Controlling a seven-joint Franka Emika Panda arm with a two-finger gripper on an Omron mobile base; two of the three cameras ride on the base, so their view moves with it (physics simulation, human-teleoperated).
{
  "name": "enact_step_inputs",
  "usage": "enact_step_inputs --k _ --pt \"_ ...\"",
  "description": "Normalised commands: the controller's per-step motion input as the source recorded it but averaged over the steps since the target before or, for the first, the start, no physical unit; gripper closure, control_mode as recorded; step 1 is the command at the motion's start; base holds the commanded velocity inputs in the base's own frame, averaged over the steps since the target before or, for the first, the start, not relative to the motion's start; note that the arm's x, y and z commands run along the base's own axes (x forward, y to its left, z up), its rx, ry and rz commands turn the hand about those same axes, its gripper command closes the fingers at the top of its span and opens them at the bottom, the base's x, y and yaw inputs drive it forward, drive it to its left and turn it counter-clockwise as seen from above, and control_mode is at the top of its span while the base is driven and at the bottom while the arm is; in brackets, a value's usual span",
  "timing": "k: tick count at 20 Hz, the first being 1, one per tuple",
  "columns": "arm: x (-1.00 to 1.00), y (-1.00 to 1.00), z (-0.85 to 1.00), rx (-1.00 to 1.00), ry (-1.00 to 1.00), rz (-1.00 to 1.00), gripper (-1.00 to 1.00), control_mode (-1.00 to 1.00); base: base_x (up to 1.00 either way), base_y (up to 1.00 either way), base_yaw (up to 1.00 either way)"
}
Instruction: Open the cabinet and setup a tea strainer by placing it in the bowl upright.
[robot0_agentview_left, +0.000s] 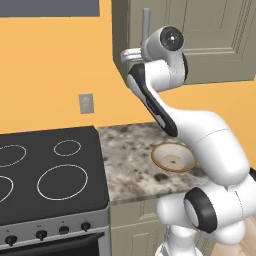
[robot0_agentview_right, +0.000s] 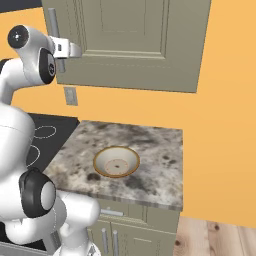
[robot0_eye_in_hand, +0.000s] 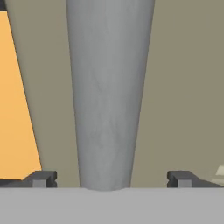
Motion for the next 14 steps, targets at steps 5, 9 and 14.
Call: enact_step_inputs --k 5,9,14 --pt "0.36 0.01 0.0 0.0 0.0 0.0 1.0 -1.0 0.0 0.0 0.0" --pt "0.15 0.01 0.0 0.0 0.0 0.0 1.0 -1.0 0.0 0.0 0.0" --pt "0.03 0.02 0.0 0.0 0.0 0.0 1.0 -1.0 0.0 0.0 0.0"
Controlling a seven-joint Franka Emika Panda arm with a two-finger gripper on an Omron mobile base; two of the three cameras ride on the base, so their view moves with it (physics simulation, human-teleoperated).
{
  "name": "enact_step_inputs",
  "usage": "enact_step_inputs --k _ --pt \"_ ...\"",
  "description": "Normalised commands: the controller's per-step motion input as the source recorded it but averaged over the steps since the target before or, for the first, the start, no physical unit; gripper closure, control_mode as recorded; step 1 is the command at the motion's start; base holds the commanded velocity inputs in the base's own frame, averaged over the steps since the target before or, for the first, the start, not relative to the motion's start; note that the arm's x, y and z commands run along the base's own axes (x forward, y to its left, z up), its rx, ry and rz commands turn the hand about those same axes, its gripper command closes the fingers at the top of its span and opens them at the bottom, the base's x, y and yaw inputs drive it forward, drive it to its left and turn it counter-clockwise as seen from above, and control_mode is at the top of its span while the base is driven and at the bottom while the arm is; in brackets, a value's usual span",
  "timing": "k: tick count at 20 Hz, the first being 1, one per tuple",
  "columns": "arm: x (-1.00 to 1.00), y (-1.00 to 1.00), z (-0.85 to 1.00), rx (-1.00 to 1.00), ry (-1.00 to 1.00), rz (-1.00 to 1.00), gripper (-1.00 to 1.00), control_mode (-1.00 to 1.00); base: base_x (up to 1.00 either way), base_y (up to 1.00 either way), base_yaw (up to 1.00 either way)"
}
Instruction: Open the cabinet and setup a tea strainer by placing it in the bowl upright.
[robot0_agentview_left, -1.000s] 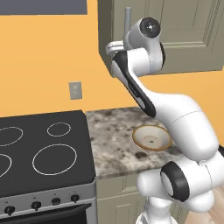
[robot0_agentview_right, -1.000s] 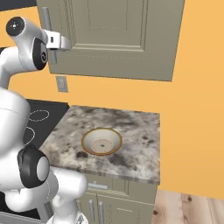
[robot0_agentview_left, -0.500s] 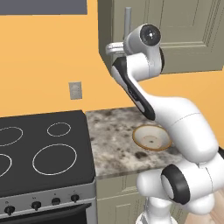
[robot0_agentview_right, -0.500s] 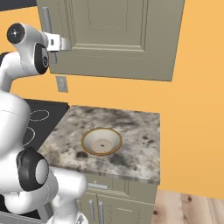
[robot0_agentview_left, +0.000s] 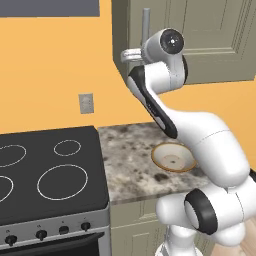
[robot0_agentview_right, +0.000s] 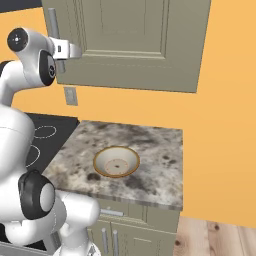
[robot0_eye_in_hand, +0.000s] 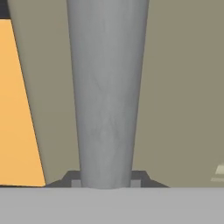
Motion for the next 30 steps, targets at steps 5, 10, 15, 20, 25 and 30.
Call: enact_step_inputs --k 5,10,15,20,25,30 --pt "0.01 0.11 0.0 0.0 0.0 -0.01 1.0 -1.0 0.0 0.0 0.0" --pt "-0.64 -0.16 0.14 0.01 0.0 0.0 1.0 -1.0 0.0 0.0 0.0" --pt "-0.93 -0.66 0.14 0.17 0.0 0.05 1.0 -1.0 0.0 0.0 0.0" --pt "-0.94 -0.66 0.11 0.21 0.02 0.04 1.0 -1.0 0.0 0.0 0.0" --pt "-0.96 -0.65 0.07 0.19 0.01 0.06 1.0 -1.0 0.0 0.0 0.0" --pt "-0.91 -0.73 0.16 0.17 0.0 0.09 1.0 -1.0 0.0 0.0 0.0"
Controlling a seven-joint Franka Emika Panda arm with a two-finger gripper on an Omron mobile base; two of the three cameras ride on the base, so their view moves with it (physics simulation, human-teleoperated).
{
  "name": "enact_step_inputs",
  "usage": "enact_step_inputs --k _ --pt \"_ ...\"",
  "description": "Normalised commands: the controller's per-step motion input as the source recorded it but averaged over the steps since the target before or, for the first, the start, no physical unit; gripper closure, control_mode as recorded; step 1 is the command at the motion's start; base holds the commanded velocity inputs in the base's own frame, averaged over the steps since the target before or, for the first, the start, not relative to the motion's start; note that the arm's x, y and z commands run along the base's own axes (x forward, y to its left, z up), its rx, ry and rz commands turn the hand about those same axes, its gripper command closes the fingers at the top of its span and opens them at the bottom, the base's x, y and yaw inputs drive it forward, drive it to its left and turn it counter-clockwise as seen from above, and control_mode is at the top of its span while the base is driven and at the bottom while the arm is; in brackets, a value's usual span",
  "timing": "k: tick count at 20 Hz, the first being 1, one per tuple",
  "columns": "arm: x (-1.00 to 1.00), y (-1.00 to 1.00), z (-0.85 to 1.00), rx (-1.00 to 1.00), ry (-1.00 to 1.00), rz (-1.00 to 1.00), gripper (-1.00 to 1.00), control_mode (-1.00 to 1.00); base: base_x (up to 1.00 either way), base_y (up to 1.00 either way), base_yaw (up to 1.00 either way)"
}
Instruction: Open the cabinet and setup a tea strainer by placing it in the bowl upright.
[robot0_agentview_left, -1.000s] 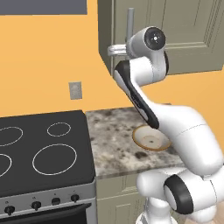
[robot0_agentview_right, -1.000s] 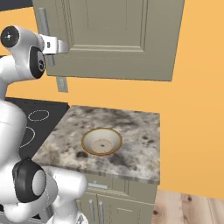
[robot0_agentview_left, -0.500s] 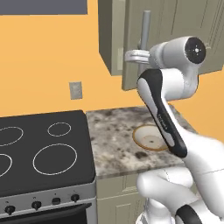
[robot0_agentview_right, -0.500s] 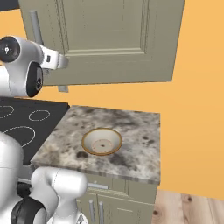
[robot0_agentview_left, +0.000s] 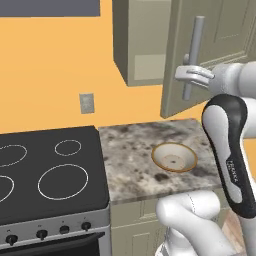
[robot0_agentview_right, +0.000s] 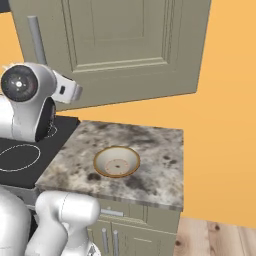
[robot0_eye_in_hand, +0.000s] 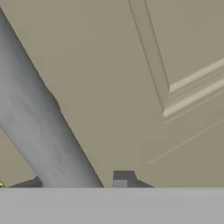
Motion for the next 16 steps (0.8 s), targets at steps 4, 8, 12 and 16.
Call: enact_step_inputs --k 4,8,12,16 --pt "-0.87 -0.76 0.27 0.14 0.01 0.11 1.0 -1.0 0.0 0.0 0.0" --pt "-0.89 -0.73 0.33 0.09 0.03 0.1 1.0 -1.0 0.0 0.0 0.0" --pt "-0.83 -0.7 0.26 0.03 0.05 0.08 1.0 -1.0 0.0 0.0 0.0" --pt "-0.48 -0.33 0.0 0.0 0.03 0.02 1.0 -1.0 0.0 0.0 0.0"
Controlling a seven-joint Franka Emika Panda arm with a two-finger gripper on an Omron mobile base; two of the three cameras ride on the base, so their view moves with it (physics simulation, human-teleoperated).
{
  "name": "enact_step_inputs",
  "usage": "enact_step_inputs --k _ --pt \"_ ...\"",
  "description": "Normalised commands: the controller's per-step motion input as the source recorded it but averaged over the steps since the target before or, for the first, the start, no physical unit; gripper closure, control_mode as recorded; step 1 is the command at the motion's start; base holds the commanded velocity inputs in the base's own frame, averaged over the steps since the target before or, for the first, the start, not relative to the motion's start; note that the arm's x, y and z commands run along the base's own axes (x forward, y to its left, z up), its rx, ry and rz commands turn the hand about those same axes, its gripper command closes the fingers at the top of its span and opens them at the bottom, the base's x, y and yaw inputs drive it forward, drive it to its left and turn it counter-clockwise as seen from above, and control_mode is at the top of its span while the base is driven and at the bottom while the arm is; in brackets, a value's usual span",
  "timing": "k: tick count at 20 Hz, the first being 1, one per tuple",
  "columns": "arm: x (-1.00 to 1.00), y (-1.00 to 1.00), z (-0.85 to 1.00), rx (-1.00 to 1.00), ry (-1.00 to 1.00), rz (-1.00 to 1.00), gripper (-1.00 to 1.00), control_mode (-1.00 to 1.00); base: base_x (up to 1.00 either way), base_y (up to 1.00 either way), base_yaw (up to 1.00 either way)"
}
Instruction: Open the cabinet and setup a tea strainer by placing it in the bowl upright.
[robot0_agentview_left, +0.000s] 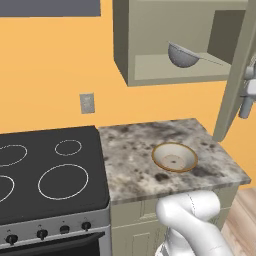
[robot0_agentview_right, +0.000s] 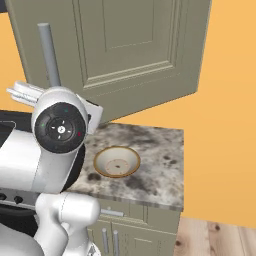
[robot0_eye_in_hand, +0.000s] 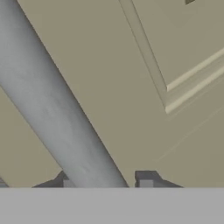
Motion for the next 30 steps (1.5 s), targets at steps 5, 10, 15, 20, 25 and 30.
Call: enact_step_inputs --k 5,10,15,20,25,30 --pt "-0.28 -0.03 0.0 0.0 0.06 0.0 -1.0 -1.0 0.0 0.0 0.0" --pt "-0.31 0.0 0.0 0.0 0.05 0.0 -1.0 -1.0 0.0 0.0 0.0" --pt "-0.44 -0.02 0.0 0.0 0.01 0.0 -1.0 -1.0 0.0 0.0 0.0" --pt "-0.22 -0.14 0.05 -0.05 -0.02 0.01 -1.0 -1.0 0.0 0.0 0.0" --pt "-0.92 0.03 0.39 -0.27 -0.05 0.0 -1.0 -1.0 0.0 0.0 0.0" --pt "-0.96 0.34 0.51 -0.44 -0.03 -0.04 -1.0 -1.0 0.0 0.0 0.0"
